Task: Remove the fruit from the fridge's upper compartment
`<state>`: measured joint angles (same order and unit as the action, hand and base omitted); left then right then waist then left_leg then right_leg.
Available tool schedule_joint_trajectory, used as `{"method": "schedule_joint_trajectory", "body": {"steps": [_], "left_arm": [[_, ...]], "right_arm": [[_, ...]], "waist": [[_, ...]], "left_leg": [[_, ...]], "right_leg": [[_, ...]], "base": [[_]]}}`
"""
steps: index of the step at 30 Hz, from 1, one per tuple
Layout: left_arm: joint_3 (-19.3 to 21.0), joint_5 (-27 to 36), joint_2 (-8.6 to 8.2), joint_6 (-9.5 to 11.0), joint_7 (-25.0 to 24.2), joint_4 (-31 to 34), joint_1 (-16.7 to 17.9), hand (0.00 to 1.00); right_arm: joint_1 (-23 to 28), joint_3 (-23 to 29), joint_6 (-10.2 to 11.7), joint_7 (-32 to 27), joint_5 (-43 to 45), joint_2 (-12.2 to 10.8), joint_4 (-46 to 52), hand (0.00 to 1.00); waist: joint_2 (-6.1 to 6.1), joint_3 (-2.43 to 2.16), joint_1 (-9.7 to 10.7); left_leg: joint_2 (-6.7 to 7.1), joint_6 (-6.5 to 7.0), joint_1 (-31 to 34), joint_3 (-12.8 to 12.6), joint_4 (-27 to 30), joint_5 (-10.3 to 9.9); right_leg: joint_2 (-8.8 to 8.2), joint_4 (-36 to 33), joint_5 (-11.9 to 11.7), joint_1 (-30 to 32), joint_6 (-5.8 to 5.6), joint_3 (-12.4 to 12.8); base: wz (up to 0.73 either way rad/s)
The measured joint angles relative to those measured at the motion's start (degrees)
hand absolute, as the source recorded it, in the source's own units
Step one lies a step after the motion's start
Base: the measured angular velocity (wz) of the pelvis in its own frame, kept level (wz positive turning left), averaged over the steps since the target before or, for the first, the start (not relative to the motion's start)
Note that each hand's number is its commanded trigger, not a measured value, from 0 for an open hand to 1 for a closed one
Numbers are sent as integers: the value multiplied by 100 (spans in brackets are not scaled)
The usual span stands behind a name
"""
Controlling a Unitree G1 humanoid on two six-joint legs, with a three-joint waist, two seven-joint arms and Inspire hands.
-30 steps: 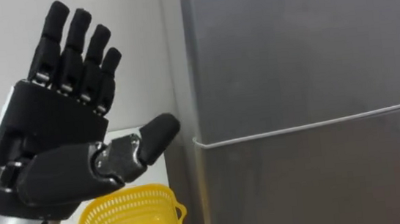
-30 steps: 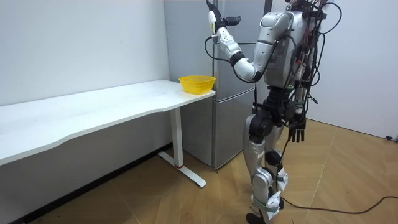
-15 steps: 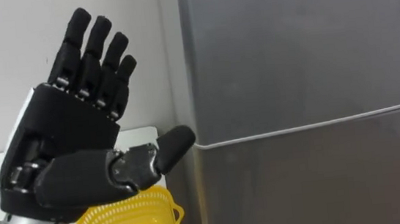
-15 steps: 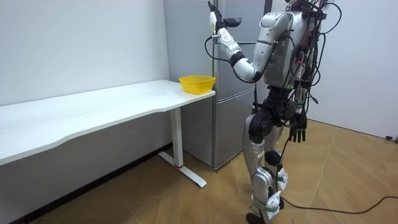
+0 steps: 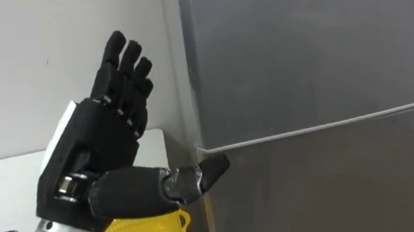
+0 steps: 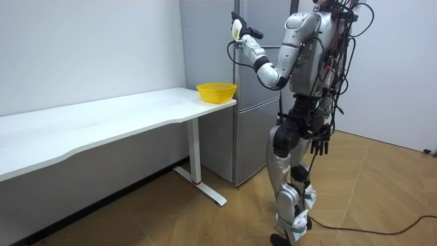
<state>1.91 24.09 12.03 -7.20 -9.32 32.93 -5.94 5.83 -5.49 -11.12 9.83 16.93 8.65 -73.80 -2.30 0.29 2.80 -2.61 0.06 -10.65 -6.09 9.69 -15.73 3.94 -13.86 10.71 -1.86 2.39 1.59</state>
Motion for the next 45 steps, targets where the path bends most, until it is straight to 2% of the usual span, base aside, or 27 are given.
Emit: {"method": "schedule_joint_trajectory", "body": {"steps": [5, 17, 24, 34, 35, 36, 37, 38, 45], "left_arm": [[-86, 1, -3, 0, 46, 3, -7, 0], [-438, 78, -66, -6, 168, 18, -302, 0], [-444, 121, -69, -6, 239, 34, -349, 0], [-449, 123, -83, -6, 239, 81, -363, 0], [-454, 121, -85, -6, 240, 81, -366, 12], [-460, 120, -88, -6, 244, 81, -370, 64], [-473, 119, -99, -6, 256, 81, -378, 74], [-477, 119, -104, -6, 257, 81, -379, 100], [-371, 111, -141, -2, 463, 65, -379, 100]], "right_arm": [[-24, -2, 7, -112, -74, 1, -30, 0], [-74, -14, -19, -88, -74, 19, -28, 0], [-119, -15, -15, -93, -64, 18, -19, 0], [-119, -14, -16, -101, -43, 18, 8, 0], [-119, -21, -15, -101, -40, 18, 9, 0], [-119, -37, -14, -101, -38, 18, 9, 0], [-119, -105, -12, -102, -36, 18, 8, 0], [-118, -136, -10, -101, -35, 18, 5, 0], [-75, -266, 0, -95, -33, 18, -4, 0]], "waist": [[0, 1, 59], [16, 11, 174], [51, 19, 176], [91, -12, 181], [96, -16, 188], [100, -19, 195], [109, -23, 198], [114, -23, 199], [134, -14, 183]], "left_leg": [[1, 0, -4, -4, -2, 0], [4, -1, 50, -13, -2, 0], [11, 0, 99, -21, -3, 0], [11, 0, 104, -21, -2, 0], [10, 0, 102, -21, 0, 0], [10, 0, 102, -21, 0, 0], [9, 0, 102, -20, 0, 0], [9, 0, 100, -19, 0, 0], [13, 0, 94, -19, -1, 0]], "right_leg": [[2, -1, 0, 1, 0, 11], [9, -45, 0, 96, 0, 83], [14, -86, 0, 175, 0, 124], [15, -78, 0, 178, 0, 131], [14, -79, 0, 176, 0, 131], [13, -80, 0, 174, 0, 129], [11, -83, 0, 172, 0, 128], [11, -83, 0, 168, 0, 128], [7, -84, -10, 150, -10, 126]], "base": [[0], [-2], [-3], [0], [0], [0], [0], [0], [0]]}}
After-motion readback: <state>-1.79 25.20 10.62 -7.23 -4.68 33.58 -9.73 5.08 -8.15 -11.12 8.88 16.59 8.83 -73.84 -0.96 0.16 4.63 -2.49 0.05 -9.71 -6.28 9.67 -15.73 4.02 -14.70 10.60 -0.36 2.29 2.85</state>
